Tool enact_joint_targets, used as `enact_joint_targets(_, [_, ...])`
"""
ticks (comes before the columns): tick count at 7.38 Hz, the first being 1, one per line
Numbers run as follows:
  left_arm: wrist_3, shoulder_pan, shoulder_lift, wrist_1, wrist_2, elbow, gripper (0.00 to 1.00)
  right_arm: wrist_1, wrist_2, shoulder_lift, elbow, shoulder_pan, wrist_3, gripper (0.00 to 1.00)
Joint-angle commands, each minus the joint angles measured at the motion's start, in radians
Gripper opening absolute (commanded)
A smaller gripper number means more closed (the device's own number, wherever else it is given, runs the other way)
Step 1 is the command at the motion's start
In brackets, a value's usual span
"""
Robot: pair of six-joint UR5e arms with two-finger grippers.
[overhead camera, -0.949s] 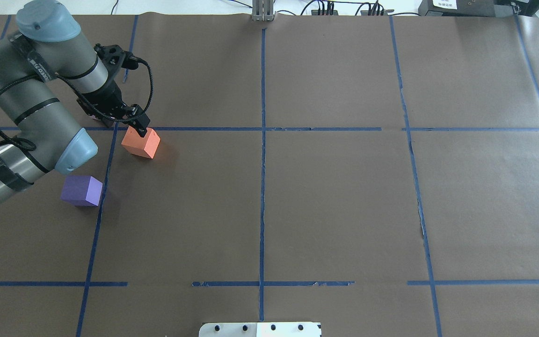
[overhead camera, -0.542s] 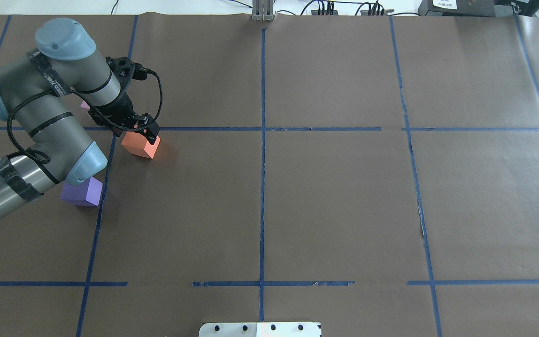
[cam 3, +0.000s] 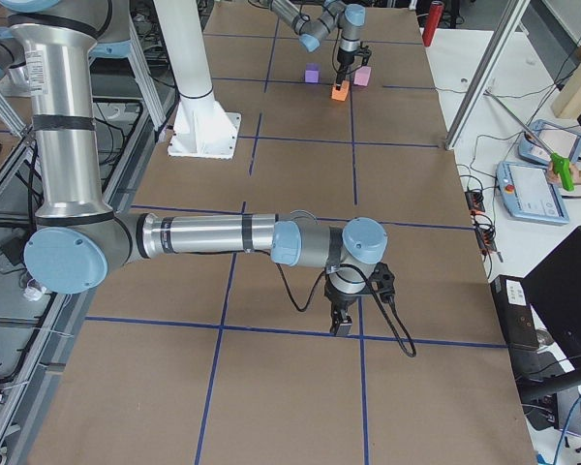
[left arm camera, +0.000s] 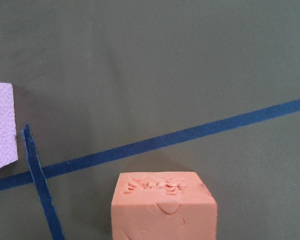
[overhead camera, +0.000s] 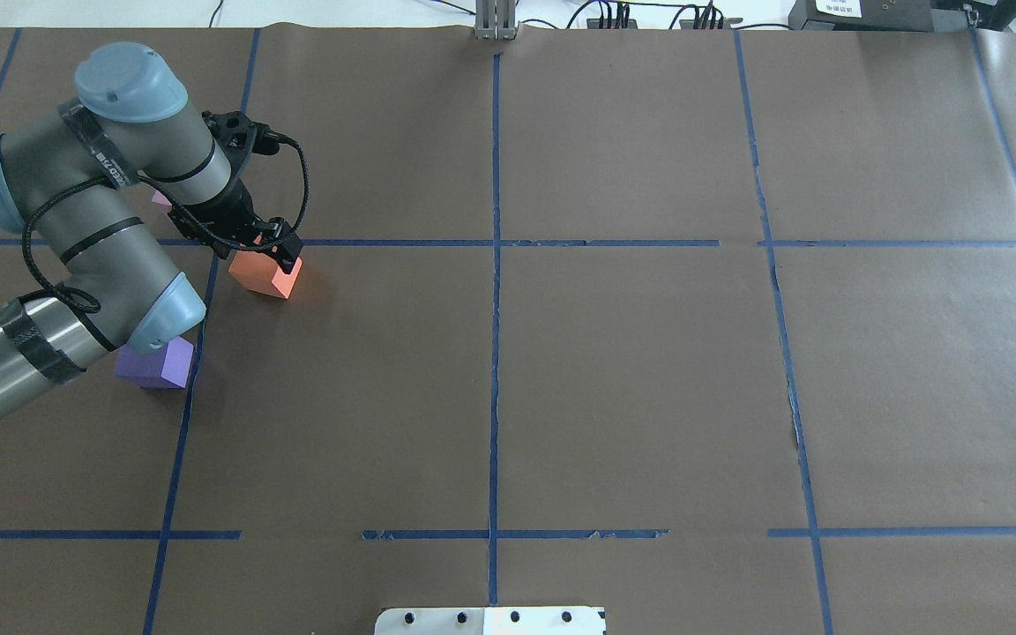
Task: Arrange blocks in a line
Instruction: 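Close the left gripper on the orange cube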
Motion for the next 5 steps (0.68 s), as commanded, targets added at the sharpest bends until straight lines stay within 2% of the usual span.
enact_joint_targets(1, [-0.049,0.008,-0.005,-0.065,0.001,0.037,1.00,0.000,0.000,0.000,0.001,0.000,0.000,1.00])
enact_joint_targets(5, [-0.046,0.022,-0.013,-0.065,0.043,0.051,1.00,0.000,0.000,0.000,0.000,0.000,-0.001,1.00])
